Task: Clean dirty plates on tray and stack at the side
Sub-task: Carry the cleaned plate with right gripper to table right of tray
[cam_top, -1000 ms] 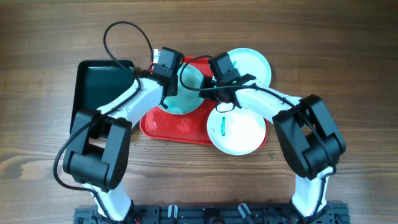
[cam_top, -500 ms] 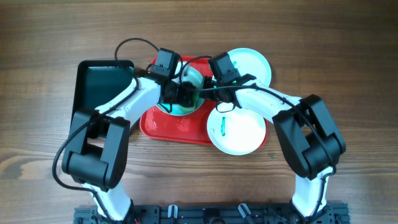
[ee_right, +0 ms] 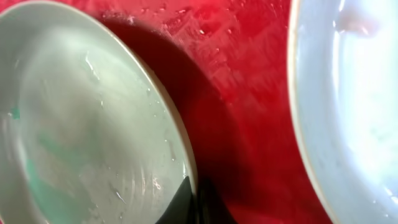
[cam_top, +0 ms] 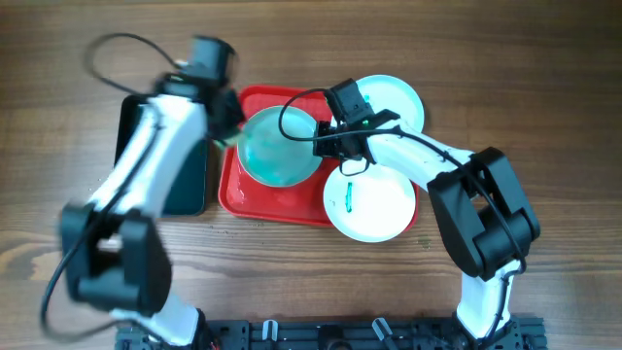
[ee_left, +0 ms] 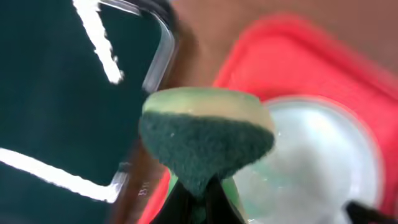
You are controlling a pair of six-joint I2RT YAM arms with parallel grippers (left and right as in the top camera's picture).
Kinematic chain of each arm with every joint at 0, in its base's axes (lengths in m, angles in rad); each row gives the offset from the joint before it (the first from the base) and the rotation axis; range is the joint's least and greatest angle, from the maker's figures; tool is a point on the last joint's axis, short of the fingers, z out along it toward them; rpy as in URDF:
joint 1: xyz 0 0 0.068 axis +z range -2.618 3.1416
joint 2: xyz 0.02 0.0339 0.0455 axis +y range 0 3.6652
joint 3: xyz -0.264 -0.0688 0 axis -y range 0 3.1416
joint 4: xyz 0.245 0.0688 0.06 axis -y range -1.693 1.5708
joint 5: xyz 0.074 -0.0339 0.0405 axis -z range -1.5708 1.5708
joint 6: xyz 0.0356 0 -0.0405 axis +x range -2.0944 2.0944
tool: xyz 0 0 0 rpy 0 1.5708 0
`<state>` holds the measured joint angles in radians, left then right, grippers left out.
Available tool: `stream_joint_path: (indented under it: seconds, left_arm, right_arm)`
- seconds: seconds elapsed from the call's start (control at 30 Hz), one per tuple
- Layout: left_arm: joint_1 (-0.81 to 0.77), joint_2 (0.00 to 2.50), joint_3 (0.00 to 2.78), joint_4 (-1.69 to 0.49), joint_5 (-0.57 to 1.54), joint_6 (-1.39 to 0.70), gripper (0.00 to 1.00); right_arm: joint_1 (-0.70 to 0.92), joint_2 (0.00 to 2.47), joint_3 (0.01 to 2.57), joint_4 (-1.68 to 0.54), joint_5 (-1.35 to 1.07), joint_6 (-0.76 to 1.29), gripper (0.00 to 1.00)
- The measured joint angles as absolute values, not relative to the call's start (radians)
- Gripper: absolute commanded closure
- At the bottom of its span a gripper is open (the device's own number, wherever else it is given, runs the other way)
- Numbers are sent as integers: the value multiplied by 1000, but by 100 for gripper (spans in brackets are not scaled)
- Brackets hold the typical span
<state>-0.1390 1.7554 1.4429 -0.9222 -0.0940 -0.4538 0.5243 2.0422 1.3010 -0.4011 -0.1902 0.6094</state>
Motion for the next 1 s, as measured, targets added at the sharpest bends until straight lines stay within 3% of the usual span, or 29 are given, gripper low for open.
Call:
stream_joint_path:
  seconds: [0.17,0.27,0.47,0.67,0.83,1.0]
  left_arm:
    - [60,1608,1499,-1094,-88,-446,96]
    - [102,1617,1489,-1117,-87,-446,96]
    - [116,1620,1478,-1115,-83,-446,96]
    - [116,1620,1478,-1115,-81,-446,96]
    - [116,1620,1478,-1115,-81,-446,96]
    - [116,1620,1478,-1117,-81,-446,96]
  right_arm:
    - [558,2038,1397,-528,-20,493,96]
    - [612,2010,1439,-606,165,443,96]
    - [843,1942,1482,-670,812,328,96]
    - [992,1942,1482,-661,1312,282,96]
    - [1031,1942,1482,-648,1425,265,96]
    - [1031,1936,1482,-650,1242,268,96]
